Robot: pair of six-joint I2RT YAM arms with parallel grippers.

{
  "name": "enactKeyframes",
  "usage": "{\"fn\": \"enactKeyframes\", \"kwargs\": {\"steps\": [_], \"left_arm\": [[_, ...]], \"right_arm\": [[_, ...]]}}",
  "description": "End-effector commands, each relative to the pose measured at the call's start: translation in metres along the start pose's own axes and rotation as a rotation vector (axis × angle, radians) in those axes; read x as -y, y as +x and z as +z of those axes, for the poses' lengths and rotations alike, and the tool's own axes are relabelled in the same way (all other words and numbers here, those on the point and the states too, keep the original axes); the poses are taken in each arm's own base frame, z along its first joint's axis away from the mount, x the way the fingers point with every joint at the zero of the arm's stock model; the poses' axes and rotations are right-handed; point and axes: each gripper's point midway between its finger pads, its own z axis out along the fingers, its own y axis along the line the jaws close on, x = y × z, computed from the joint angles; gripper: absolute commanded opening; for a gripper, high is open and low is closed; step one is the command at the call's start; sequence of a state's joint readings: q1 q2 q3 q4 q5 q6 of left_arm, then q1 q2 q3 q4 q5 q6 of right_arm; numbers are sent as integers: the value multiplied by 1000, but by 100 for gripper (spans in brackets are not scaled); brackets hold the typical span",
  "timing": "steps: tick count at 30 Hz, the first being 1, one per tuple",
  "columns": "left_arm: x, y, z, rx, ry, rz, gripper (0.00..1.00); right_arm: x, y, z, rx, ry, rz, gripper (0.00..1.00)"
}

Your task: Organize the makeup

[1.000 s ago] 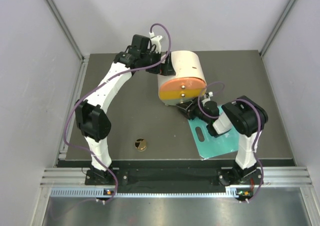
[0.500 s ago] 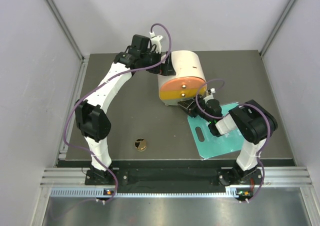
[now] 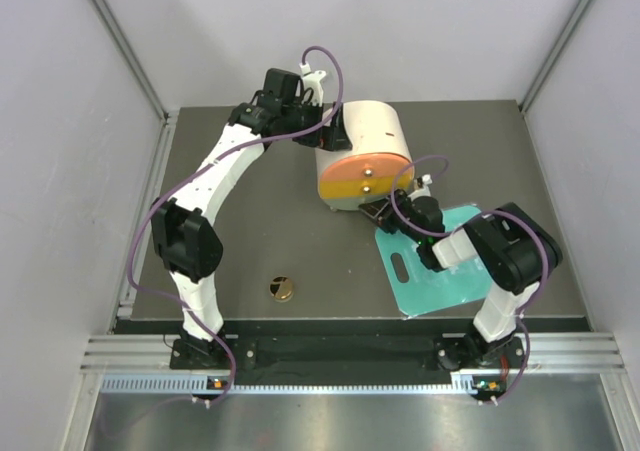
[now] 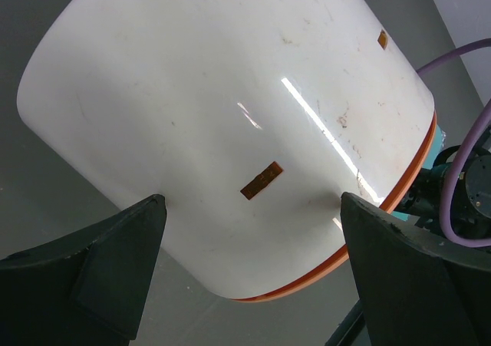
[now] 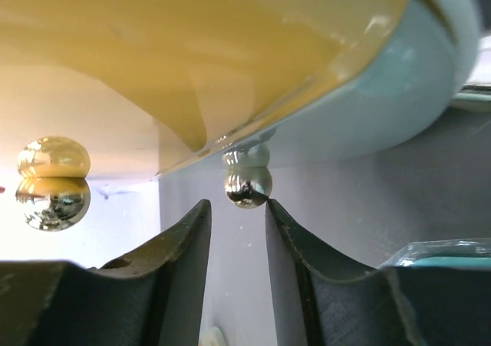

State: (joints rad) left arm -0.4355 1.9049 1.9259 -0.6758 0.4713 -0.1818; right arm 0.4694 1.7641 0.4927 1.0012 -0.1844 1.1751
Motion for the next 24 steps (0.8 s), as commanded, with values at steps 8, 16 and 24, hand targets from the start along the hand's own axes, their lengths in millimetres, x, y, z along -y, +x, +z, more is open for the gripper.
{"fn": "enactKeyframes", "kwargs": {"steps": [8,16,24], "left_arm": [[-16,32,12,-107,-42,2,99],[-17,36,14,-118,-40,0,99],[-18,35,15,-116,-45,-4,99]], "right_arm": [[-35,-31,8,128,-67,-7,35],[-34,-34,21,128,-51,-7,32],[-19,-29,22,104,31,-14,0]]}}
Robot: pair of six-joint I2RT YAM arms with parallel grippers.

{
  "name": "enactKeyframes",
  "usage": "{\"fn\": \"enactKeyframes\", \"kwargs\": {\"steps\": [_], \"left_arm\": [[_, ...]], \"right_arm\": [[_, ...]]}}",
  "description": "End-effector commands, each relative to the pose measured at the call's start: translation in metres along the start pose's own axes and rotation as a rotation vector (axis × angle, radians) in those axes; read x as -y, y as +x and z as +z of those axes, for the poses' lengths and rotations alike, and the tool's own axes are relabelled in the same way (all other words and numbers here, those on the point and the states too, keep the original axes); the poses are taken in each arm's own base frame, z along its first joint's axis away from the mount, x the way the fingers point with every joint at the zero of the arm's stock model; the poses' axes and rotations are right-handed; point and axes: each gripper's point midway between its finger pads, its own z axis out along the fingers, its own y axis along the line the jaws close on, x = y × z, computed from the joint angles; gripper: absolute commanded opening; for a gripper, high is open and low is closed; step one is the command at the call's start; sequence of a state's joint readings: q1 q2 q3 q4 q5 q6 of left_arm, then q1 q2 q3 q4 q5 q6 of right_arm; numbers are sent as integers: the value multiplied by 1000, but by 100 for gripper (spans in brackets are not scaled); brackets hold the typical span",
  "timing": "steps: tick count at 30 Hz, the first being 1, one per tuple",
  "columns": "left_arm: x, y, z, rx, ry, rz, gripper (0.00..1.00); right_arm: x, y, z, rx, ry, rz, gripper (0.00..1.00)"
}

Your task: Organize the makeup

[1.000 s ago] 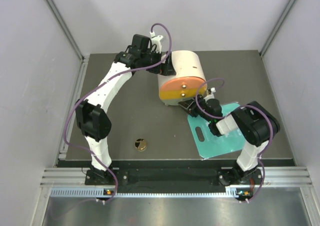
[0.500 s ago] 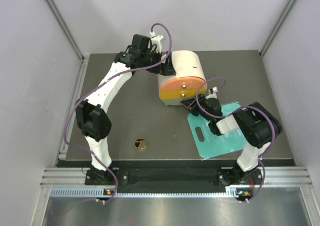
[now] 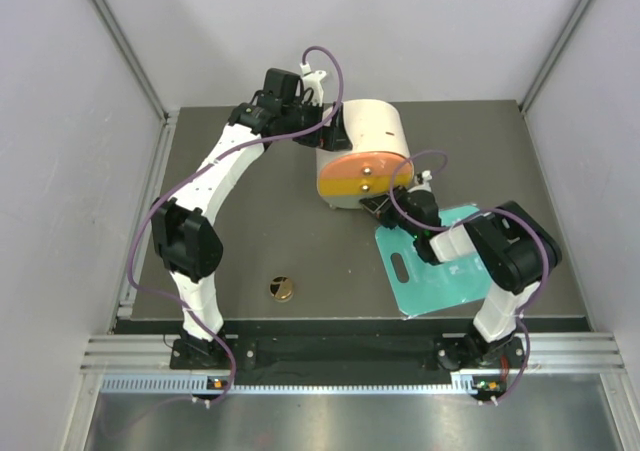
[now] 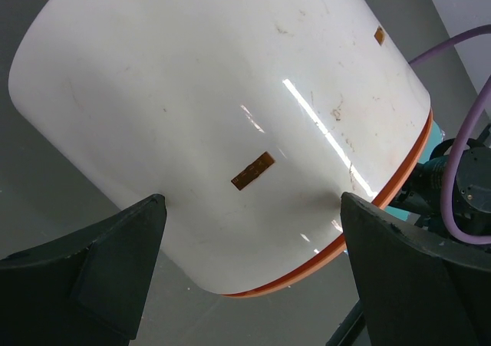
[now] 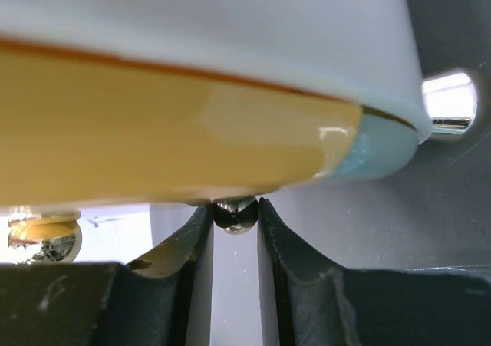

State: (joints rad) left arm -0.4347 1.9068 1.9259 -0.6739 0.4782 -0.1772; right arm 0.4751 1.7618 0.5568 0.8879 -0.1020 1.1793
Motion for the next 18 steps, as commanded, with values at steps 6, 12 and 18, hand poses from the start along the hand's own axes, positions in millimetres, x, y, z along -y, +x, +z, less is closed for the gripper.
{"fn": "enactKeyframes", "kwargs": {"steps": [6,12,18], "left_arm": [[-19,31,15,-108,-60,-28,99],[-16,24,15,-92,-65,-73,99],[-16,23,12,-90,-83,-99,99]], "right_arm": [[-26,-11,-2,25,-26,-19,0],[-39,-2,-14,-29,-26,-47,0],[-40,14,-30,-81,-3,-58,0]]}}
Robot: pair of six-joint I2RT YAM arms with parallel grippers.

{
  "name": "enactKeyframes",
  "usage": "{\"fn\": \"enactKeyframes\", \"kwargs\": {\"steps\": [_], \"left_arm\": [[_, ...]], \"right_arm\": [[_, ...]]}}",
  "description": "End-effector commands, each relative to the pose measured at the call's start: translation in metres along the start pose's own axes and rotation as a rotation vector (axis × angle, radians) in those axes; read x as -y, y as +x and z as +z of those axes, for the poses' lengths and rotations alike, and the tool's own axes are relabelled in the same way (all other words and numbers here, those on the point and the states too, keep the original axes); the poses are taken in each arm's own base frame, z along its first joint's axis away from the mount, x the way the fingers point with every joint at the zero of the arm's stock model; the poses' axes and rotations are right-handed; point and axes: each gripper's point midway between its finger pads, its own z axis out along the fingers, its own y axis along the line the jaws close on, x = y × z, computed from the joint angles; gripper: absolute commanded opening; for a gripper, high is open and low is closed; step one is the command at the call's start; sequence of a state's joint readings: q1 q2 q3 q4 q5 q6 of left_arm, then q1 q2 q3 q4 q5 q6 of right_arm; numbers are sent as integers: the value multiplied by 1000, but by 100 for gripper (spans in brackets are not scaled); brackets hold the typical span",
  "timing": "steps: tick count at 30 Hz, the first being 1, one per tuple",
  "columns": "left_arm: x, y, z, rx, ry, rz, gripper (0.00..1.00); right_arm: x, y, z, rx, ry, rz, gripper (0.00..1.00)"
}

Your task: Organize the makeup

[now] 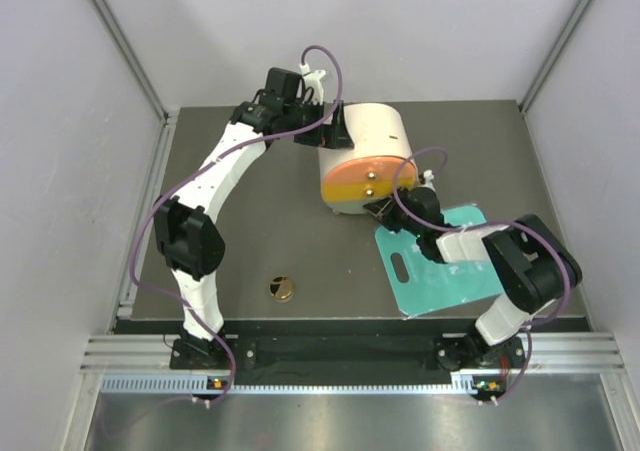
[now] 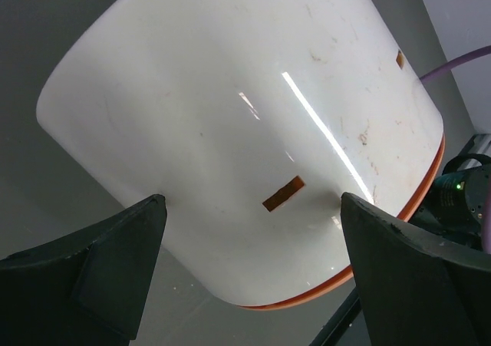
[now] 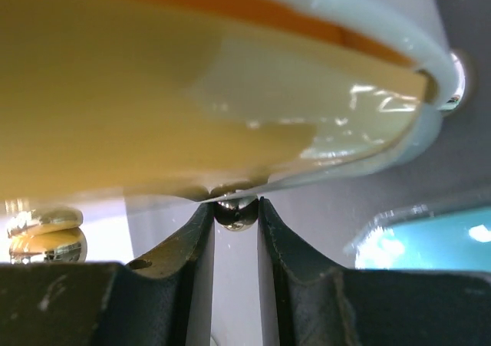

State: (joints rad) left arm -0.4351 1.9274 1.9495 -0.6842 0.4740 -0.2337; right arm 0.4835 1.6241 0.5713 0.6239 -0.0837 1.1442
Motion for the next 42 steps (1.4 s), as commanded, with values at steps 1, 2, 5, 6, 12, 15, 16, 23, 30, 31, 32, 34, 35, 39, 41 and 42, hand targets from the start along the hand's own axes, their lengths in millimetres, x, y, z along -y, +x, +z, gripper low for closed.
{"fn": "enactKeyframes", "kwargs": {"steps": [1,2,5,6,12,15,16,23,30,31,32,34,35,39,41,42], "left_arm": [[-18,23,8,-83,-81,-40,99],[-18,24,8,-87,-83,-44,99],[-19,26,7,-95,-90,-48,99],[-20,26,7,-94,-92,-49,99],[-18,26,7,-94,-90,-53,99],[-18,25,7,-92,-90,-59,99],[-18,25,8,-93,-90,-61,99],[-19,25,10,-92,-94,-69,99],[-21,26,11,-101,-96,-71,99],[-21,27,11,-103,-96,-71,99],[-21,28,11,-105,-96,-71,99],[-21,26,11,-100,-97,-69,99],[-21,26,12,-101,-95,-69,99],[-20,23,11,-93,-97,-66,99],[-20,22,11,-90,-98,-65,99],[-20,21,9,-88,-99,-65,99]], "right_arm": [[-42,11,-20,-44,-110,-35,0],[-39,14,-22,-50,-100,-34,0],[-36,19,-30,-62,-86,-41,0],[-35,21,-31,-66,-81,-46,0],[-31,29,-47,-87,-58,-78,0],[-32,31,-55,-90,-57,-93,0],[-27,34,-58,-99,-35,-93,0],[-14,44,-79,-130,2,-112,0],[-9,49,-99,-159,15,-141,0],[-9,49,-101,-163,18,-148,0],[-10,49,-102,-161,18,-160,0],[-12,48,-108,-167,17,-179,0],[-12,48,-109,-170,25,-188,0],[-14,48,-115,-183,29,-228,3],[-8,50,-117,-201,56,-243,6],[-10,49,-117,-202,55,-249,9]]}}
